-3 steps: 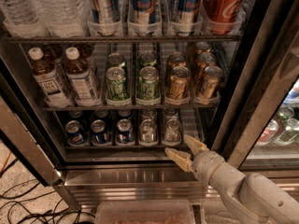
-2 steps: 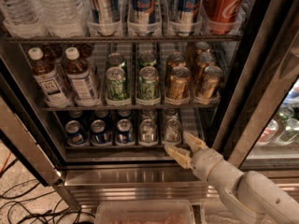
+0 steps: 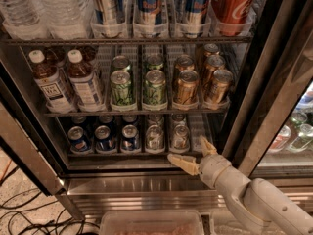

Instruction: Pick 7up can from bottom shelf of fridge

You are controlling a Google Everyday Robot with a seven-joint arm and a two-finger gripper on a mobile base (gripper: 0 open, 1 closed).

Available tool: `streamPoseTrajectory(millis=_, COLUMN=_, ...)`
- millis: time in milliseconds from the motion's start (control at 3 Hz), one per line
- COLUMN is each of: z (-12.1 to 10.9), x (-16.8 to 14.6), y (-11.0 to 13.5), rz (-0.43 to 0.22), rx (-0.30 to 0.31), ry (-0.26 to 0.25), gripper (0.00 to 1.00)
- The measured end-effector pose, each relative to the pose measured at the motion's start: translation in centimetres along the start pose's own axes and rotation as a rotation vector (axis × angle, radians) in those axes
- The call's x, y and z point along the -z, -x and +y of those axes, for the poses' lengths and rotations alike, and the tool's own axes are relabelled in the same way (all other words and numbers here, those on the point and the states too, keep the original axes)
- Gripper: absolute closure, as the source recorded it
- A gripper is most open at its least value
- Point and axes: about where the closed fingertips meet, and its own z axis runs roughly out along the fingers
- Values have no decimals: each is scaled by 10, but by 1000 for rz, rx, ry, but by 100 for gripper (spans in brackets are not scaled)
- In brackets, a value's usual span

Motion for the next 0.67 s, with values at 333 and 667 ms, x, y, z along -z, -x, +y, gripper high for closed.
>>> streamPoseTrajectory(millis=333, z=-6, x=-5, y=-9, rz=16, rx=1, ry=-7, gripper=19)
streamPoseTrajectory(millis=667, z=-9, x=-14, y=-17, rz=31, rx=3, ry=-5, gripper=26)
